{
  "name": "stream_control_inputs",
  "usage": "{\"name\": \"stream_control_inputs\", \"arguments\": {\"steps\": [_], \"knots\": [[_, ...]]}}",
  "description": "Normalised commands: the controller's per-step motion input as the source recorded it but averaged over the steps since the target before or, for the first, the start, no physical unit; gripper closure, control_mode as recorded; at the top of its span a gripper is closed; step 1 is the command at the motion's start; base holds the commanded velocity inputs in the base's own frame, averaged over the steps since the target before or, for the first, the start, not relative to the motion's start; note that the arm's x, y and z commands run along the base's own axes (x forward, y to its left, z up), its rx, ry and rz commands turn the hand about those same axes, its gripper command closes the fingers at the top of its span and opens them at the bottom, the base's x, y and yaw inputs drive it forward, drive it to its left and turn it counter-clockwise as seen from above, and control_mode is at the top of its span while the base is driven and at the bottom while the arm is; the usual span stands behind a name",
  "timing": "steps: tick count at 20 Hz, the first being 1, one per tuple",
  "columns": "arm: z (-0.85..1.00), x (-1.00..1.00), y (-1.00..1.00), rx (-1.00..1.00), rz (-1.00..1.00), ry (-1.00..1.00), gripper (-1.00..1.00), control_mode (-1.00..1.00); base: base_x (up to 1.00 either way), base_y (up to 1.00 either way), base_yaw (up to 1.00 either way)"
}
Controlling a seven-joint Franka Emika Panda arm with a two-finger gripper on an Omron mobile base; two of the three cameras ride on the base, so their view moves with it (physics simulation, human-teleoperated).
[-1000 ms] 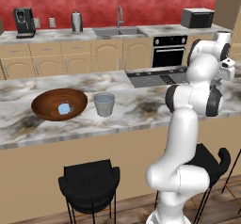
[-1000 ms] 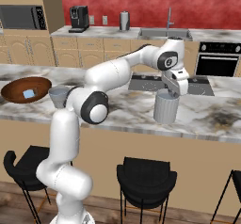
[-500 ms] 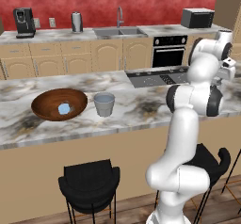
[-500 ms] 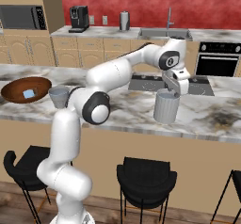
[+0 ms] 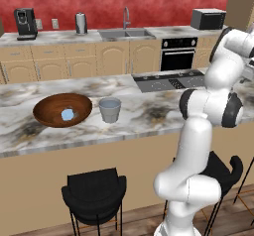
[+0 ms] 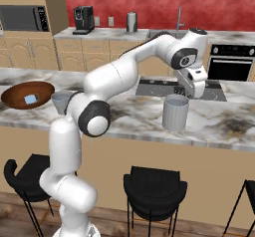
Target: There are four ice cubes in the ice bowl. Place two ice cubes in each glass of water.
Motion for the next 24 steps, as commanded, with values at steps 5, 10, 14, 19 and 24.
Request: {"name": "stream_control_inputs", "arguments": {"steps": [5,10,14,19,24], "knots": [[0.62,-0.89,0.13,0.01,0.04,-0.3,-1.0,-1.0,0.0,0.0,0.0],[0.49,-1.0,0.73,-0.06,0.16,-0.39,-1.0,-1.0,0.0,0.0,0.0],[0.21,-1.0,1.0,-0.21,0.25,-0.32,-1.0,-1.0,0.0,0.0,0.0],[0.05,-1.0,1.0,-0.33,0.29,-0.18,-1.0,-1.0,0.0,0.0,0.0],[0.0,-0.9,1.0,-0.36,0.34,-0.06,-1.0,-1.0,0.0,0.0,0.0]]}}
